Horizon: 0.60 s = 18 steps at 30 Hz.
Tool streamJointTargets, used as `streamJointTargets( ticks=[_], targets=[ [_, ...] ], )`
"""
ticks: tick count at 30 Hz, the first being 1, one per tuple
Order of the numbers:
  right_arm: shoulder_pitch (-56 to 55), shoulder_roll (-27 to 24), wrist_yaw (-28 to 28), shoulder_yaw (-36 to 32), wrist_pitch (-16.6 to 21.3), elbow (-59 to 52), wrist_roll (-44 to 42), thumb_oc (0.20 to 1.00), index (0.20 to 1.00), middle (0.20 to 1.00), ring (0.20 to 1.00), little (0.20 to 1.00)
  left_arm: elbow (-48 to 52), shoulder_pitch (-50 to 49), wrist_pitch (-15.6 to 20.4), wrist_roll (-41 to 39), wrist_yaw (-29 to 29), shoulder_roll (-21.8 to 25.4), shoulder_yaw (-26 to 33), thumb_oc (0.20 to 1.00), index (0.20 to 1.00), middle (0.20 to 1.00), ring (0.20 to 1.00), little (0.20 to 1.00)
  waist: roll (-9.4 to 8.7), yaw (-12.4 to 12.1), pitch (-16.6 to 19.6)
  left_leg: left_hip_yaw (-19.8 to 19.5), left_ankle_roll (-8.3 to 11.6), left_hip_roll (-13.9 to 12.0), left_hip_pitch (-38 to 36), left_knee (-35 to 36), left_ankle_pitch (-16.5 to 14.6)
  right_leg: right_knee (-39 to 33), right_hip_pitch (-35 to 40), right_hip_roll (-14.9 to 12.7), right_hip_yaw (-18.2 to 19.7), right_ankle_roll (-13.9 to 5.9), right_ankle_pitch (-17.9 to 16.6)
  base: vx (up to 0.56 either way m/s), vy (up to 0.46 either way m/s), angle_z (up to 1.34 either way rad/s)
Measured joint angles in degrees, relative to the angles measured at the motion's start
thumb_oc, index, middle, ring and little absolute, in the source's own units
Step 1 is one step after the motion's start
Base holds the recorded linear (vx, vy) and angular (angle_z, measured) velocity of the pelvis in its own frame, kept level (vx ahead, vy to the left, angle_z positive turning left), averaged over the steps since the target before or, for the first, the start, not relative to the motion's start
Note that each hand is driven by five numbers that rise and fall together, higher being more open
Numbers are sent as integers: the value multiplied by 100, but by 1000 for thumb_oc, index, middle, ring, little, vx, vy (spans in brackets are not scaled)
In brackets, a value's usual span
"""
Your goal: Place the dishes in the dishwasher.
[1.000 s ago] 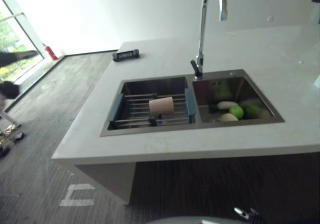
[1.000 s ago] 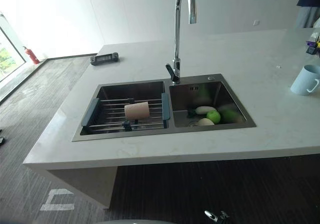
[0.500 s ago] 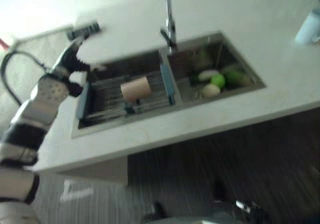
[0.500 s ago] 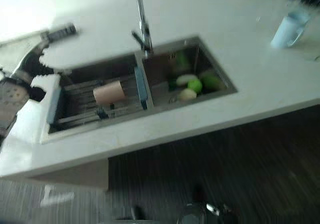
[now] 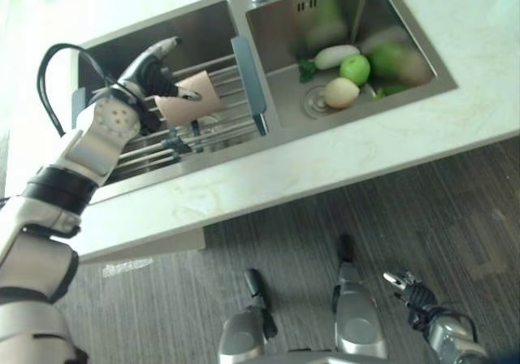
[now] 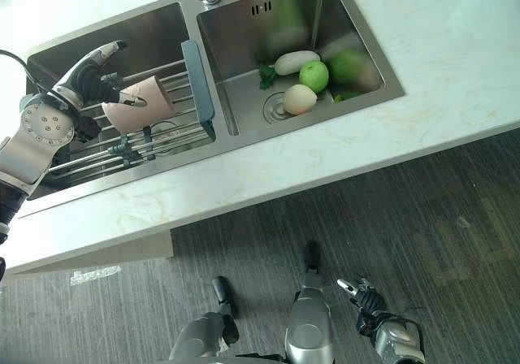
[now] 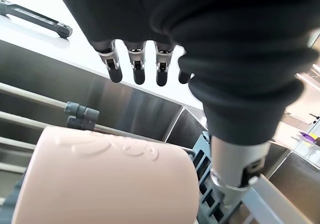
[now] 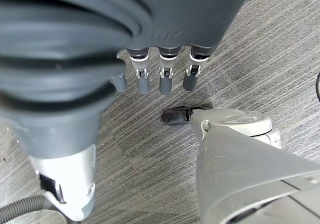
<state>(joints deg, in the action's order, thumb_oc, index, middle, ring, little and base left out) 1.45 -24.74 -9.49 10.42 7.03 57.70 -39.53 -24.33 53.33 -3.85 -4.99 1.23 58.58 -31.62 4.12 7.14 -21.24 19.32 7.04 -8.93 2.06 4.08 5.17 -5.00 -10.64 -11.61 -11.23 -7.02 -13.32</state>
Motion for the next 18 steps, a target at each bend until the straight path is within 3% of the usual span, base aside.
streamJointTargets(
  ticks=[3,7,10,18],
  targets=[
    [-58,1,29,-1,-13,35,-1,1000,1000,1000,1000,1000,-54,-15,0,125,108,10,1,1000,1000,1000,1000,1000,7,0,230,3,1,14,-13,13,-1,0,8,-16,-1,-45,43,0,0,0],
    [-60,1,43,-5,-27,32,-2,1000,1000,1000,1000,1000,-61,-157,-94,172,-45,11,-9,1000,1000,1000,1000,1000,16,-1,239,0,-3,42,-7,2,0,0,6,-46,-1,-56,44,-6,8,0],
    [-50,3,46,-5,-39,24,-10,1000,1000,1000,1000,1000,-50,-303,-301,178,-514,-3,-224,1000,1000,1000,1000,1000,57,1,259,2,-9,85,22,14,0,0,-38,-87,4,-72,42,0,0,0],
    [-49,1,59,-4,-47,-1,-216,1000,1000,1000,1000,1000,-224,-381,-393,392,-708,-179,-233,1000,1000,1000,1000,1000,101,22,237,1,-14,85,86,3,1,0,-88,-93,-20,-120,80,-2,1,0]
  ],
)
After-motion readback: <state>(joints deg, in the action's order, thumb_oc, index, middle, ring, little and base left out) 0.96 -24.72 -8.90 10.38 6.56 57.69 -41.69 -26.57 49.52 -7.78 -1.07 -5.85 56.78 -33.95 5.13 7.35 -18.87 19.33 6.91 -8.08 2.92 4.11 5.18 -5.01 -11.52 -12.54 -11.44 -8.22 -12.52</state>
